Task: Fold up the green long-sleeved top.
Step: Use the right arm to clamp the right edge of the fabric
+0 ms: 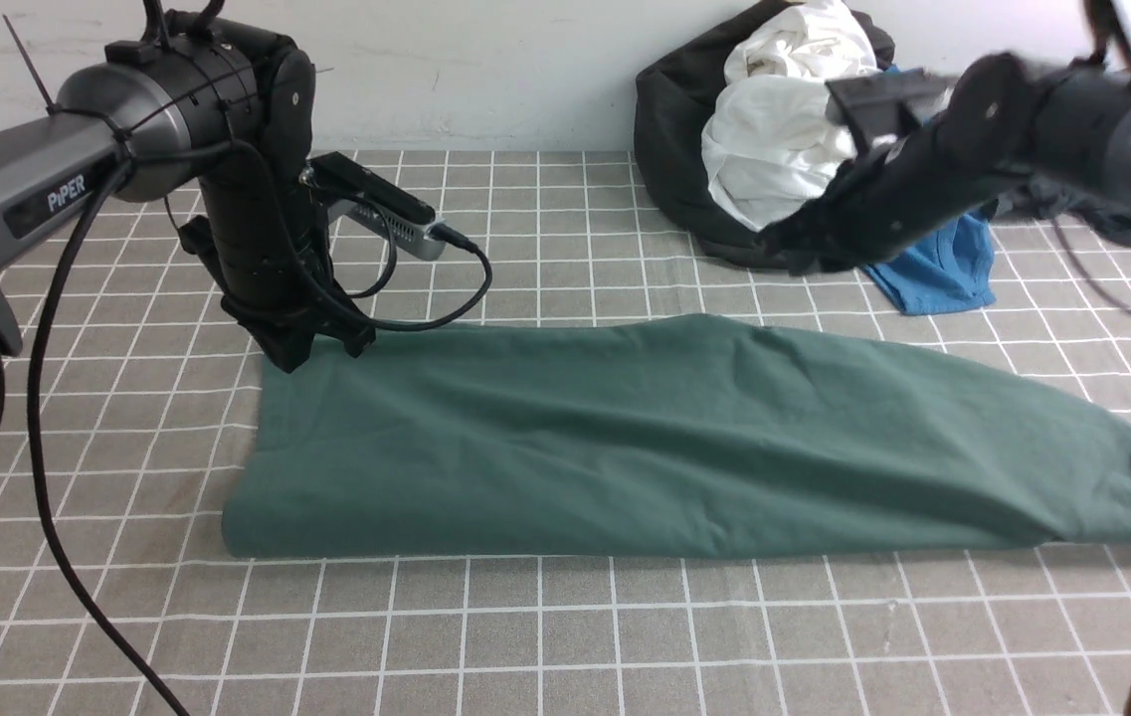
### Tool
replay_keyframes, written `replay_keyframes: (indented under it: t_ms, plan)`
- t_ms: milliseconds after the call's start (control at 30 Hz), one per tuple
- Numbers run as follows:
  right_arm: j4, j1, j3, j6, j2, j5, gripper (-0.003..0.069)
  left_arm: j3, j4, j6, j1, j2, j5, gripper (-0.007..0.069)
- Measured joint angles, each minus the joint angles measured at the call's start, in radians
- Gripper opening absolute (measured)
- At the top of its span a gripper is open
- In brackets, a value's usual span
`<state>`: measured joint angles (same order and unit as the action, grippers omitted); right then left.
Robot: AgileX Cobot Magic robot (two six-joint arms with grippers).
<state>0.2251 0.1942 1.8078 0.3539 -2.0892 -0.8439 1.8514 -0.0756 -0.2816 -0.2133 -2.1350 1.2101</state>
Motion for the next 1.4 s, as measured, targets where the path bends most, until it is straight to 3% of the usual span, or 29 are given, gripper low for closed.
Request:
replay_keyframes:
  t_ms: [100,200,300,600,1000,1167,1400]
  plan:
    - [-0.067,-0.012,0.01,0.024,0.067,-0.104,0.0078,-0.031,0.04,0.008,-0.001,0.045,-0.001,-0.0008]
    - [-0.137,-0.045,0.012,0.034,0.152,-0.333,0.0078,-0.159,0.082,0.01,-0.014,0.139,-0.001,-0.0008]
    - [-0.135,-0.077,-0.031,0.022,0.204,-0.382,0.0078,-0.311,0.098,0.01,-0.038,0.207,-0.016,-0.0008]
    - [-0.106,-0.167,-0.396,0.007,0.399,-0.382,0.0077,-0.644,0.083,0.021,0.0,0.225,-0.228,-0.0007]
    - [-0.11,-0.342,-0.558,-0.027,0.328,-0.145,0.0101,-0.665,0.07,0.029,0.072,0.222,-0.268,-0.0007]
    - [-0.119,-0.415,-0.558,-0.067,0.258,-0.075,0.0266,-0.665,0.084,0.029,0.072,0.221,-0.269,-0.0007]
    - [-0.225,-0.449,-0.538,-0.194,0.172,0.022,0.0563,-0.665,0.091,0.029,0.072,0.221,-0.27,-0.0007]
